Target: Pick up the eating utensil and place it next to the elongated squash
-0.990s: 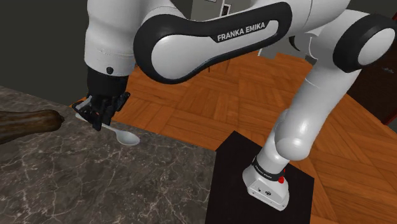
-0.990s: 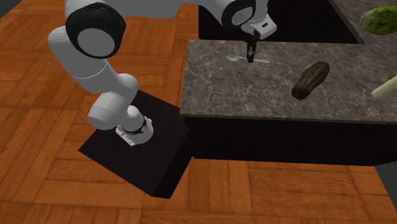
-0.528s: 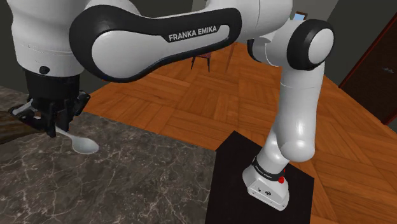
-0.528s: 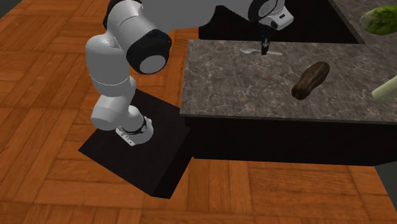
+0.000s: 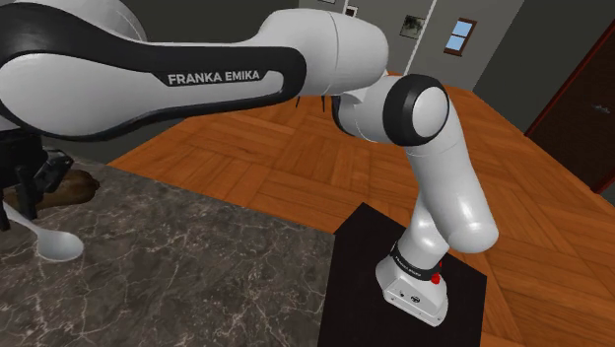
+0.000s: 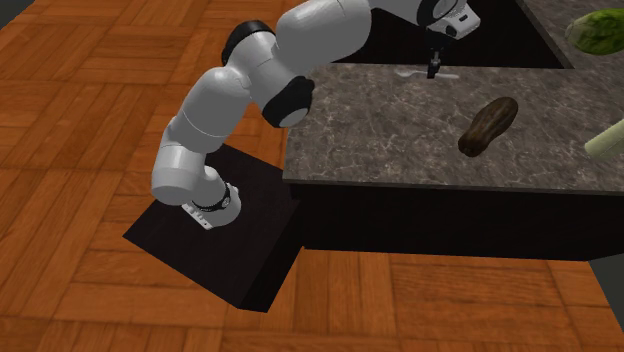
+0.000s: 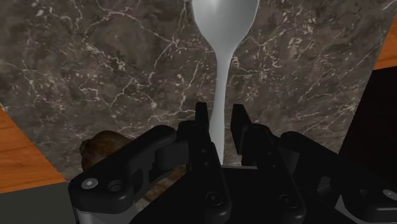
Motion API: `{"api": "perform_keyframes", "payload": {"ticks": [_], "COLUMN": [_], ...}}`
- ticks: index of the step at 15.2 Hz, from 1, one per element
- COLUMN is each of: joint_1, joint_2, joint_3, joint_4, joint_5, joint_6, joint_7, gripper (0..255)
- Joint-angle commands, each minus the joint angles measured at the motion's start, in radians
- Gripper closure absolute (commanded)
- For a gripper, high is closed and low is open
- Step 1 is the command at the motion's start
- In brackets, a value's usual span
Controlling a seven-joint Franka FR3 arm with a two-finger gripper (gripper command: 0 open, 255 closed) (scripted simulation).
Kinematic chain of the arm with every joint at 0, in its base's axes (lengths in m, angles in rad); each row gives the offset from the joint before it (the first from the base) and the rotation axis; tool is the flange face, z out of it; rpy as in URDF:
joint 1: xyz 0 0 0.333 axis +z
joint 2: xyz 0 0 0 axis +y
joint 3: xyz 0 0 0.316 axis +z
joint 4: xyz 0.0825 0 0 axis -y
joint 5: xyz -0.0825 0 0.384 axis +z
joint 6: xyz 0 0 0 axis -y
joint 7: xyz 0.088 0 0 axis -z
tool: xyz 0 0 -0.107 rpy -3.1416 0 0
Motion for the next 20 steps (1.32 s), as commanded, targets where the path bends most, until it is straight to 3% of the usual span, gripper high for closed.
{"api": "perform_keyframes", "payload": {"ticks": [1, 20], "joint_1": [-0.008, -0.052], "joint_2": [-0.003, 0.020], "joint_3": [0.000, -0.021], "joint_4": [-0.033, -0.259], "joint_5": [-0.002, -0.038], "joint_6": [0.027, 0.260], "joint_7": [0.008, 0.065], "gripper": [255, 255]}}
